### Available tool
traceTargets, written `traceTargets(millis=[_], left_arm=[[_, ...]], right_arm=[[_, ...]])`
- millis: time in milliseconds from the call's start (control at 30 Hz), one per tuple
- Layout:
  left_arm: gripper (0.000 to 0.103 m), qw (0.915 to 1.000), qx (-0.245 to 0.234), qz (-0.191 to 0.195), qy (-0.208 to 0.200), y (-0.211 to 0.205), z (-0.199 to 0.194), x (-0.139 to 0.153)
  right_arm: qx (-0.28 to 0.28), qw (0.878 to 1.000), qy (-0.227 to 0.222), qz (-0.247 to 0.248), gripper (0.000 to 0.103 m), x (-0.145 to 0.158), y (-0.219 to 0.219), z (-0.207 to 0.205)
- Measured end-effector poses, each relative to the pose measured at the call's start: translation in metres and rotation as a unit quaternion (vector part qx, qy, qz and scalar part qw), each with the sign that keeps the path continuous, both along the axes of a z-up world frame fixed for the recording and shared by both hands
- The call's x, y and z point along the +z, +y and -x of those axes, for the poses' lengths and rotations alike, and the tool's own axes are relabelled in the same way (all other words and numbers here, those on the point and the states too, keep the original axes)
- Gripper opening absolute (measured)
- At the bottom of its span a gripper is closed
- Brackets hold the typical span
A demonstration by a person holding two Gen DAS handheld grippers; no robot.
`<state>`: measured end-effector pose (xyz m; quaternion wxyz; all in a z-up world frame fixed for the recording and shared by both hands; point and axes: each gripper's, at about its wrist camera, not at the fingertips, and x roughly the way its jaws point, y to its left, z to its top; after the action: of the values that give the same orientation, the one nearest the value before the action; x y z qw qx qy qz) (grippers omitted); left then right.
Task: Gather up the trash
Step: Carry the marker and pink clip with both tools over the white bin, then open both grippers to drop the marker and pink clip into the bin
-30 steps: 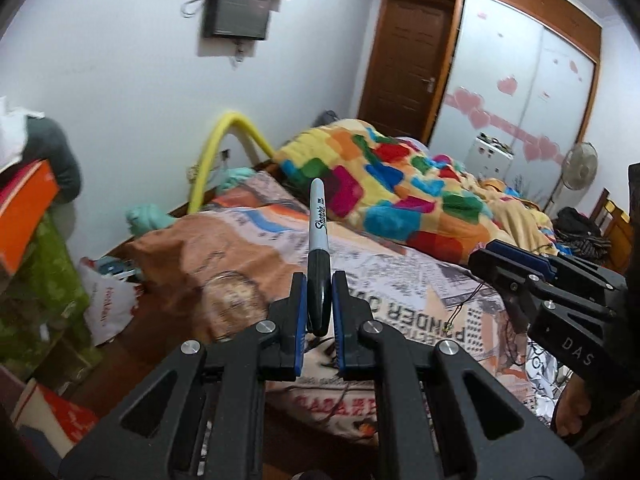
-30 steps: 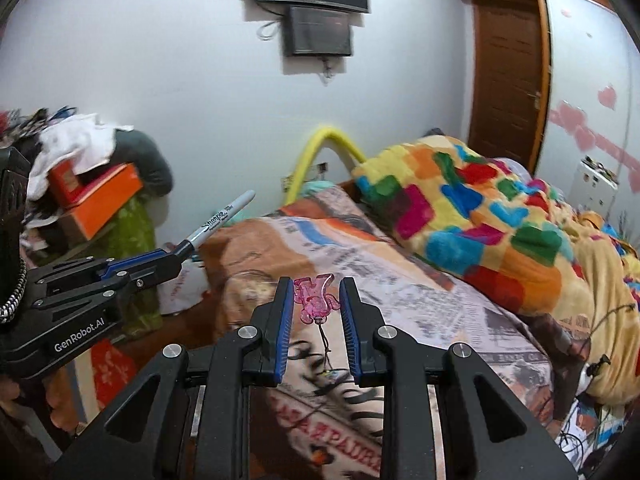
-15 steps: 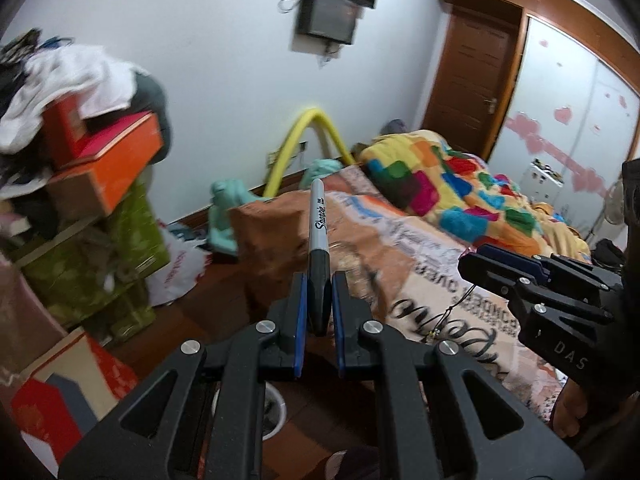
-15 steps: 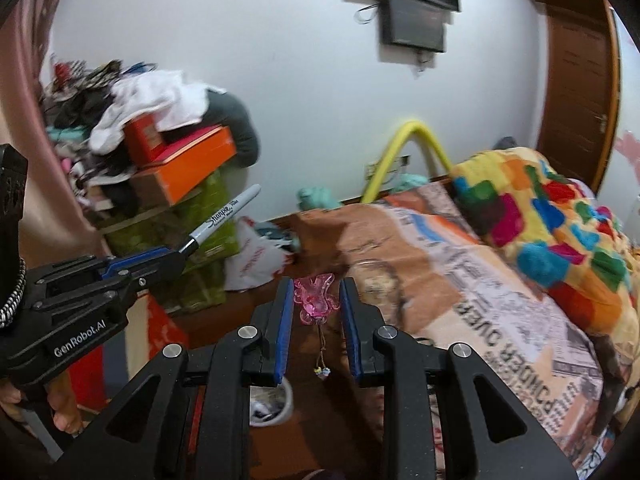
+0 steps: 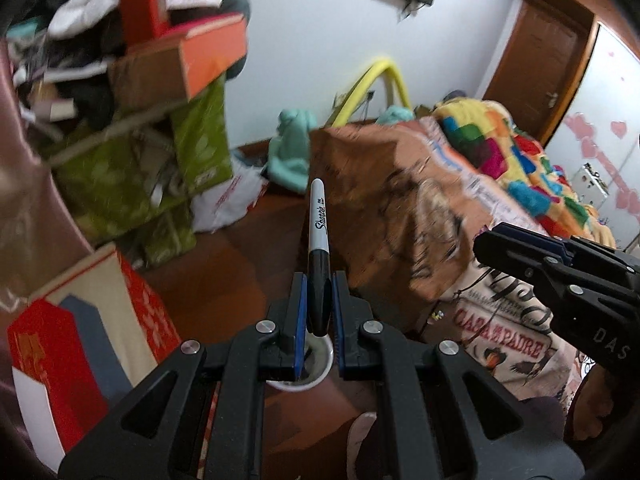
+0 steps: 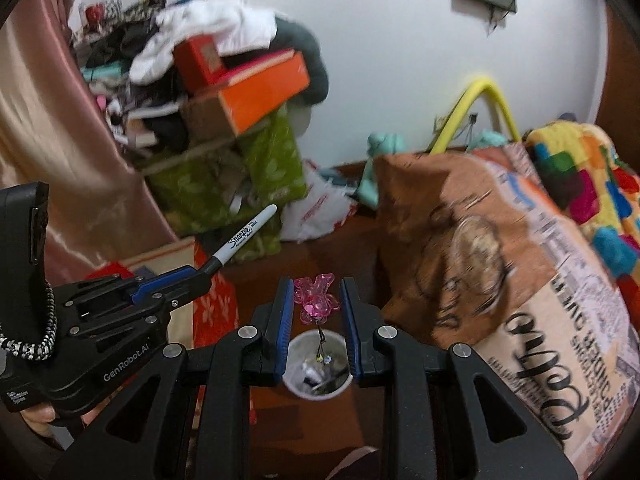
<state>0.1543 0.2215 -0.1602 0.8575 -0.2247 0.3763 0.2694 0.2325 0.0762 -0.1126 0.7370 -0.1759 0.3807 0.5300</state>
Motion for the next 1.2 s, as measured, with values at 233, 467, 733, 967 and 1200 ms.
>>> traceTargets(millis=[233,467,733,967,1200], left_arm=[[0.011,0.9974,0.018,0.046,0.051,0.013,0.006,-0.06],[0.011,0.9913,0.034,0.089,0.091,0.024,0.005,-0.108],[0.011,0.9851,0.037,0.112,0.125,0.027,-0.005,-0.138],[0.011,0.9821,0.031,0.115,0.145,0.031,-0.022,-0.152],[0.027,0.9794,0.026,0.115,0.164,0.036,-0.042,-0.161]], right_arm=[[0.022,0.997,0.028,0.063,0.022,-0.057,0.031,-0.002],[0.039,0.99,0.058,0.118,0.022,-0.105,0.057,-0.006],[0.041,0.98,0.122,0.155,0.025,-0.142,0.071,-0.022],[0.038,0.973,0.147,0.176,0.033,-0.158,0.07,-0.034],[0.032,0.975,0.14,0.169,0.034,-0.15,0.059,-0.042]])
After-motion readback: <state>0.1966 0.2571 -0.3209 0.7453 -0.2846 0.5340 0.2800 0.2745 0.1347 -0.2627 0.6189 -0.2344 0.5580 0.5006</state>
